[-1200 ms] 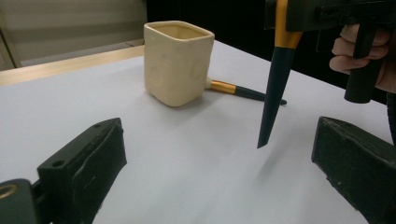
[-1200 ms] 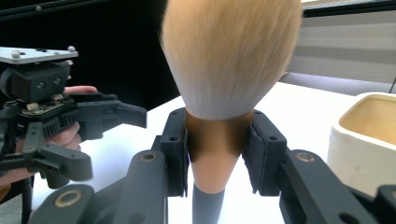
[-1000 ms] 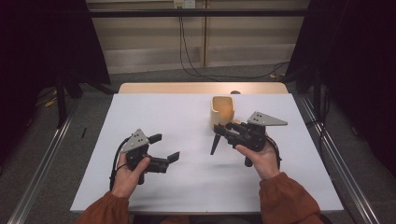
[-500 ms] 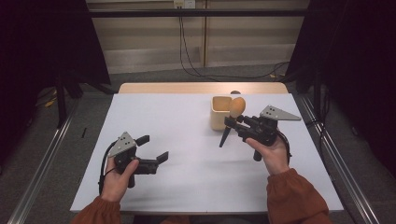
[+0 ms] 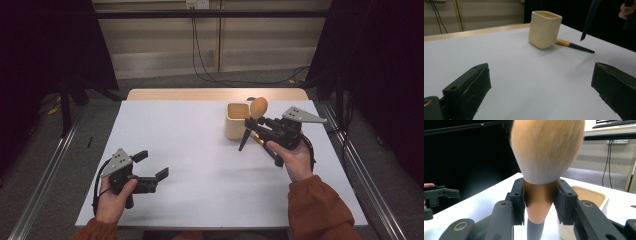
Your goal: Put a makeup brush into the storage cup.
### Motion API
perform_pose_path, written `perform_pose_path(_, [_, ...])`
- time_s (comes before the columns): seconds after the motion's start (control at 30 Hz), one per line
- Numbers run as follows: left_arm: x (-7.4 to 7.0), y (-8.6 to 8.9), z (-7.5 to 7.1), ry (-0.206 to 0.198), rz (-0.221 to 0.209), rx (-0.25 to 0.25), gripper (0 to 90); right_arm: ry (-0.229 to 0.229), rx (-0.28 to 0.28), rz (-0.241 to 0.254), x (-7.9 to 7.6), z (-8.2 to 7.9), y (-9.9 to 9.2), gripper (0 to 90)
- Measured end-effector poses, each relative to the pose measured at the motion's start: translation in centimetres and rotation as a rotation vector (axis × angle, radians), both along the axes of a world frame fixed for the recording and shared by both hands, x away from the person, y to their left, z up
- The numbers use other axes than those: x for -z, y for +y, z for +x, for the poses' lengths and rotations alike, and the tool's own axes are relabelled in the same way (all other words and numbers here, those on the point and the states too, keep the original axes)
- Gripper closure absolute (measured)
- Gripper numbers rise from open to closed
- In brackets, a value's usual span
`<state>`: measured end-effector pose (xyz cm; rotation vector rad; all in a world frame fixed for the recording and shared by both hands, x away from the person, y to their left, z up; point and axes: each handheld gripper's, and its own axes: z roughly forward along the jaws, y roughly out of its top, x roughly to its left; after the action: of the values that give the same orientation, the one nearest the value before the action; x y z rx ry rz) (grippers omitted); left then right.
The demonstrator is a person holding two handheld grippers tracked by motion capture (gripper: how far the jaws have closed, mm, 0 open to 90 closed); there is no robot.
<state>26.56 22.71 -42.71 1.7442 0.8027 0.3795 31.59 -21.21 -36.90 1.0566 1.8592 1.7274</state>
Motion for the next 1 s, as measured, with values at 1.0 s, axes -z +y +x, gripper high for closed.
perform_pose_path(1.0, [0.9,1.0,-0.9,-0.035,-0.008,-0.027,2.3,-0.072,0.067,-0.014,-4.0,3.5,-0.8,63.7])
